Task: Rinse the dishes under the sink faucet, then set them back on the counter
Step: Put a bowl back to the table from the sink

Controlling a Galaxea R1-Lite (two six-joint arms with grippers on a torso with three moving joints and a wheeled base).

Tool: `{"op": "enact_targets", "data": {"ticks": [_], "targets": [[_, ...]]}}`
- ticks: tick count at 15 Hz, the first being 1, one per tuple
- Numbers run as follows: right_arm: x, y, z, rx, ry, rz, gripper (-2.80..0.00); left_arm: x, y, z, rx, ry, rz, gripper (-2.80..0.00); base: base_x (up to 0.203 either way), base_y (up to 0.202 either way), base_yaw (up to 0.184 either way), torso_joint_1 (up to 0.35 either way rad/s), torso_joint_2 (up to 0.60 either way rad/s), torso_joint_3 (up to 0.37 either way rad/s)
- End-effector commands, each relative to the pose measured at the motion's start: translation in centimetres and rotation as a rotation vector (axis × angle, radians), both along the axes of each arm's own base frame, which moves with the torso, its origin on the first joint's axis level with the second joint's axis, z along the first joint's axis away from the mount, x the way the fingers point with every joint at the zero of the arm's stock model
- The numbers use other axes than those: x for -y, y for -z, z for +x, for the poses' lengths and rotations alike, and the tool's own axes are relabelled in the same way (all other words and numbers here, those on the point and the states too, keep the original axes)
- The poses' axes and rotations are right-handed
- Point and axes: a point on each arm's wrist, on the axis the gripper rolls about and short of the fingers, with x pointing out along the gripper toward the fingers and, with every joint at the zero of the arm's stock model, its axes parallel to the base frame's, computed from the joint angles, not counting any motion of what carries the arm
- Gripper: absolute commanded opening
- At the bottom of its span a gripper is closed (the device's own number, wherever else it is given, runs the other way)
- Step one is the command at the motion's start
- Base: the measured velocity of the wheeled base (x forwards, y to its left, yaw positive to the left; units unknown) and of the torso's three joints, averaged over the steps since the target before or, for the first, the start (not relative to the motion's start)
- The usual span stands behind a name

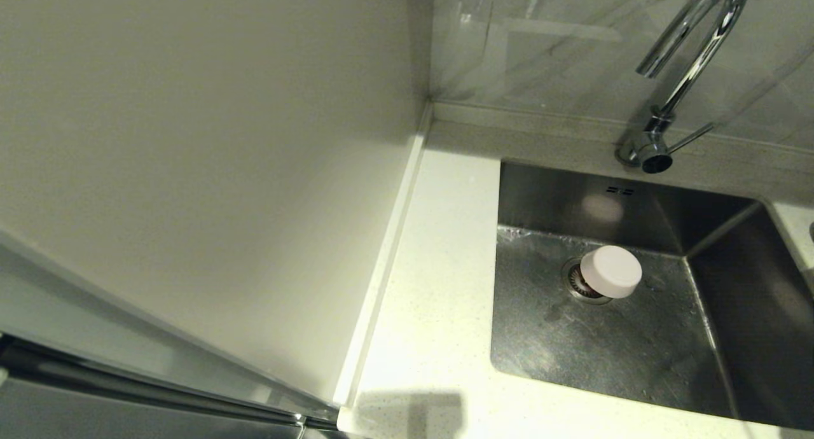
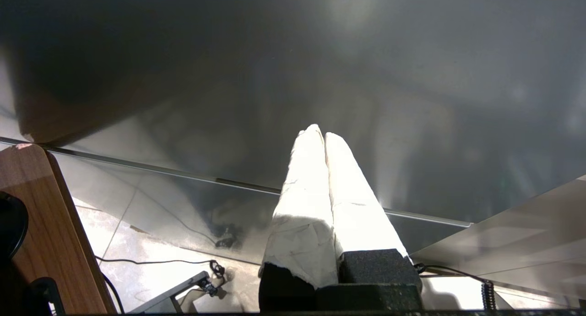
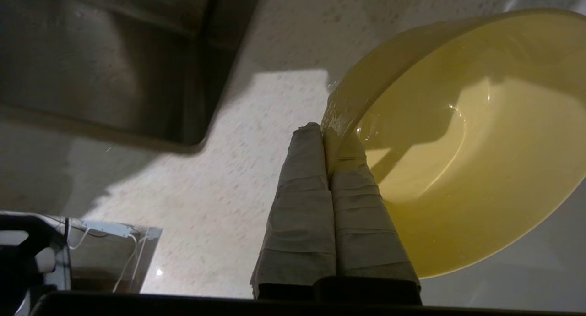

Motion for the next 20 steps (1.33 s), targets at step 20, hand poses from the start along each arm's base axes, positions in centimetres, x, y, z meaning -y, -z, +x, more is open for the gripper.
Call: {"op": "enact_targets", "data": {"ticks": [20], "targets": [[1.2,4.6,6.7,-0.02,-0.053,0.119,-2.8,0.0,0.1,0.0,-0.003,0.0,-0.001,-2.8,0.0,0.0,0.0,0.0,0.0,0.0]]}}
